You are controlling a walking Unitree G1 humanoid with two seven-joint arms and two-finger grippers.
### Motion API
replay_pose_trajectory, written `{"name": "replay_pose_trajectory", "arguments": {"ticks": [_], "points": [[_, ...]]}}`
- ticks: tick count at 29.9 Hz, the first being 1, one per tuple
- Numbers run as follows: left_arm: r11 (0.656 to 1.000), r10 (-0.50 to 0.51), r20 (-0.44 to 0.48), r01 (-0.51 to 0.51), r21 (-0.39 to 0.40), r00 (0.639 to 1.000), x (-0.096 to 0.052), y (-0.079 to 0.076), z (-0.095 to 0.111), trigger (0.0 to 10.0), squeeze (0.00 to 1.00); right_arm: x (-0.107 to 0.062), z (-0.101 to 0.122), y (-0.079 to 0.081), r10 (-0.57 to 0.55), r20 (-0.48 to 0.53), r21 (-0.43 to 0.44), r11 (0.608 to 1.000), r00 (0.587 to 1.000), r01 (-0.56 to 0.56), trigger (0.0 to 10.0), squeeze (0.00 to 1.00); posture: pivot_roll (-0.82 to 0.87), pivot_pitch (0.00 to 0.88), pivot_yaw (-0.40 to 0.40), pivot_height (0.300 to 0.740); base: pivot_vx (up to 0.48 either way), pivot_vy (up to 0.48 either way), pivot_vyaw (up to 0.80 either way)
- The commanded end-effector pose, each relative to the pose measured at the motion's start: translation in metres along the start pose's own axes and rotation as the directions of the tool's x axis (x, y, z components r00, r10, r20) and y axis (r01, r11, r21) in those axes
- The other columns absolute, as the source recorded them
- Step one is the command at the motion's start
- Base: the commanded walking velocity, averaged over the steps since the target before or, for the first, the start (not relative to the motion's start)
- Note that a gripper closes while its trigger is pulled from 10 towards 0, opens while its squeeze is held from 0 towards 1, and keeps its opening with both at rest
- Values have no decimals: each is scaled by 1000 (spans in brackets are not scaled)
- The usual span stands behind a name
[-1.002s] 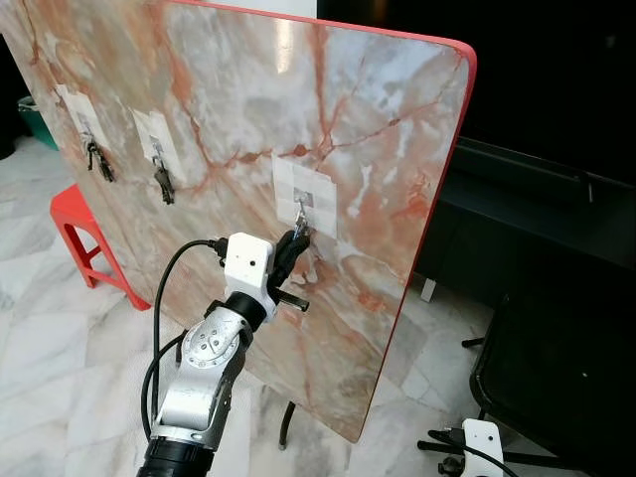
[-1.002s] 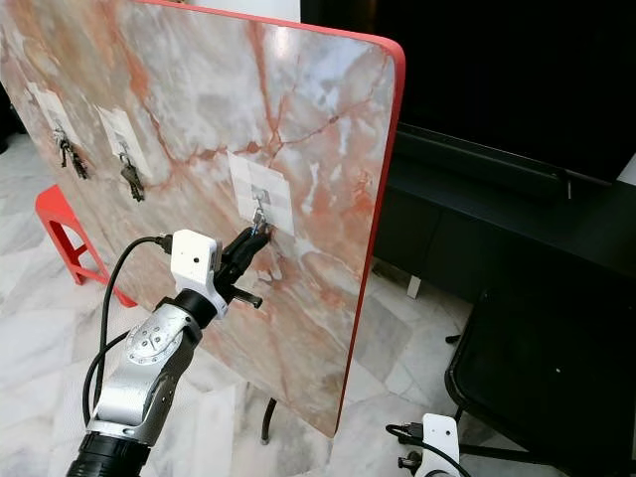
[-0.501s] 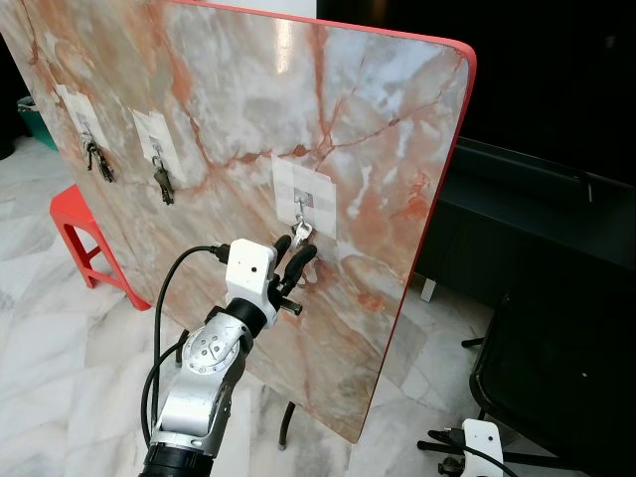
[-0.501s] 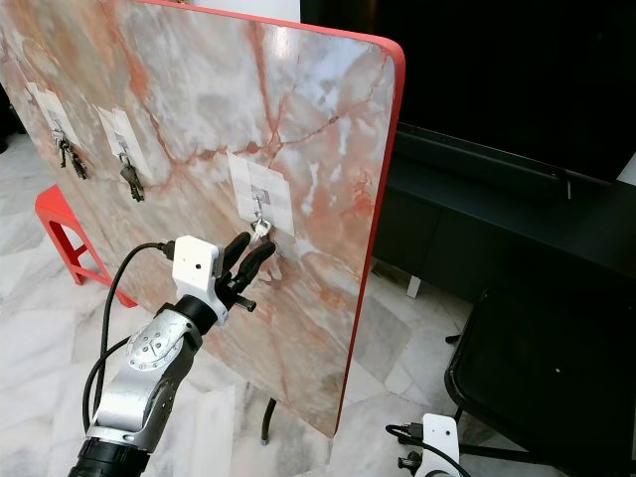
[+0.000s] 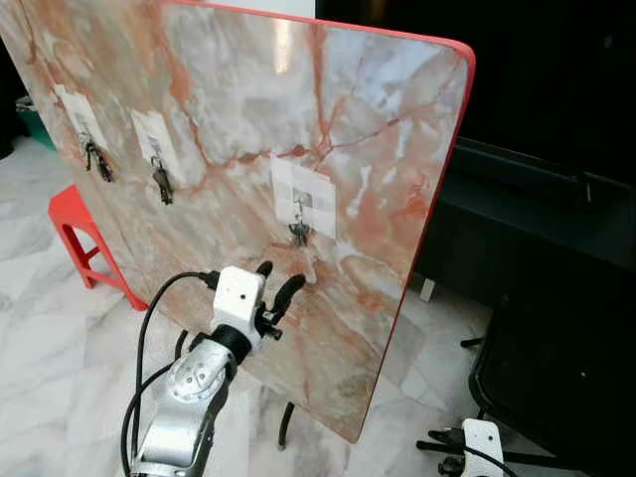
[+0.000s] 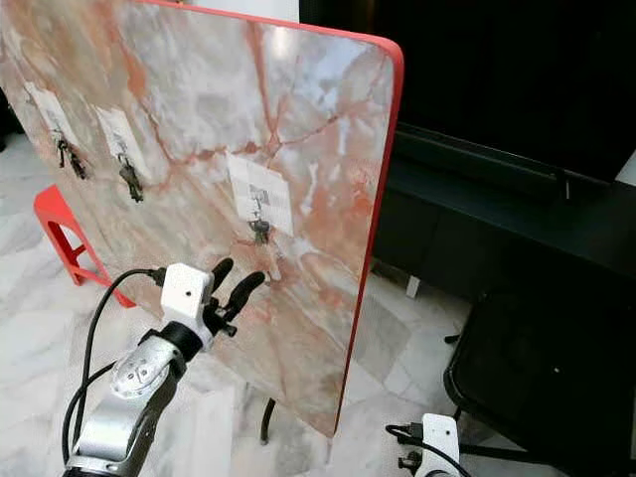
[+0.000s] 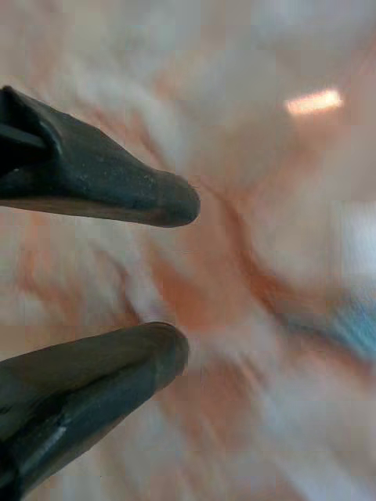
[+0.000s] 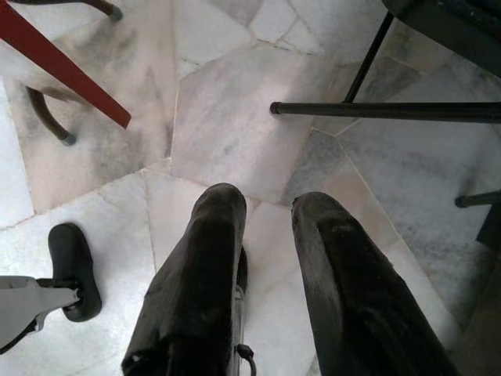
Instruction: Hang keys on a hook
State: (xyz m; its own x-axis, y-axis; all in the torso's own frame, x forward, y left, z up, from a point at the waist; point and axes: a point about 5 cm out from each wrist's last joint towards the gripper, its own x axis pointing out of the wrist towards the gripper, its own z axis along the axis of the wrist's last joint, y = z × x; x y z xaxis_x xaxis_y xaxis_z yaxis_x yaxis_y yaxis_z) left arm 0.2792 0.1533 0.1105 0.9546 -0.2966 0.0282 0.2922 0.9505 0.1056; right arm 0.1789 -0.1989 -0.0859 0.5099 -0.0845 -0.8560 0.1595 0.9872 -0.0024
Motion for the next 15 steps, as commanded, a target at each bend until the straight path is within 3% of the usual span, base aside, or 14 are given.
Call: {"name": "replay_pose_trajectory", "arguments": {"ticks": [1, 3, 8, 9, 11, 12, 15], "points": [[997, 77, -75, -75, 19, 994, -10, 15, -21, 10000, 0, 0, 0, 0, -1, -1, -2, 1000, 1000, 1, 10000, 0, 30, 0, -34, 740, 0, 0, 0], [995, 95, -100, -94, 21, 990, -13, 18, -27, 10000, 0, 0, 0, 0, -2, -1, -1, 1000, 1000, 2, 10000, 0, 30, 0, -34, 740, 0, 0, 0], [987, 161, -321, -155, 46, 933, -40, 30, -83, 10000, 0, 0, 0, -1, -4, -4, 0, 1000, 1000, 4, 10000, 0, 27, 0, -35, 740, 0, 0, 0], [987, 161, -321, -155, 46, 933, -40, 30, -83, 10000, 0, 0, 0, -1, -4, -4, 0, 1000, 1000, 4, 10000, 0, 27, 0, -35, 740, 0, 0, 0], [983, 180, -421, -173, 57, 889, -58, 30, -110, 10000, 0, 0, 0, -1, -5, -6, -1, 1000, 1000, 5, 10000, 0, 30, 0, -34, 740, 0, 0, 0], [983, 180, -421, -173, 57, 889, -58, 30, -110, 10000, 0, 0, 0, -1, -5, -6, -1, 1000, 1000, 5, 10000, 0, 30, 0, -34, 740, 0, 0, 0], [982, 179, -572, -181, 55, 800, -85, 26, -144, 10000, 0, 0, 0, -1, -8, -9, -6, 1000, 1000, 8, 10000, 0, 31, 0, -34, 740, 0, 0, 0]]}}
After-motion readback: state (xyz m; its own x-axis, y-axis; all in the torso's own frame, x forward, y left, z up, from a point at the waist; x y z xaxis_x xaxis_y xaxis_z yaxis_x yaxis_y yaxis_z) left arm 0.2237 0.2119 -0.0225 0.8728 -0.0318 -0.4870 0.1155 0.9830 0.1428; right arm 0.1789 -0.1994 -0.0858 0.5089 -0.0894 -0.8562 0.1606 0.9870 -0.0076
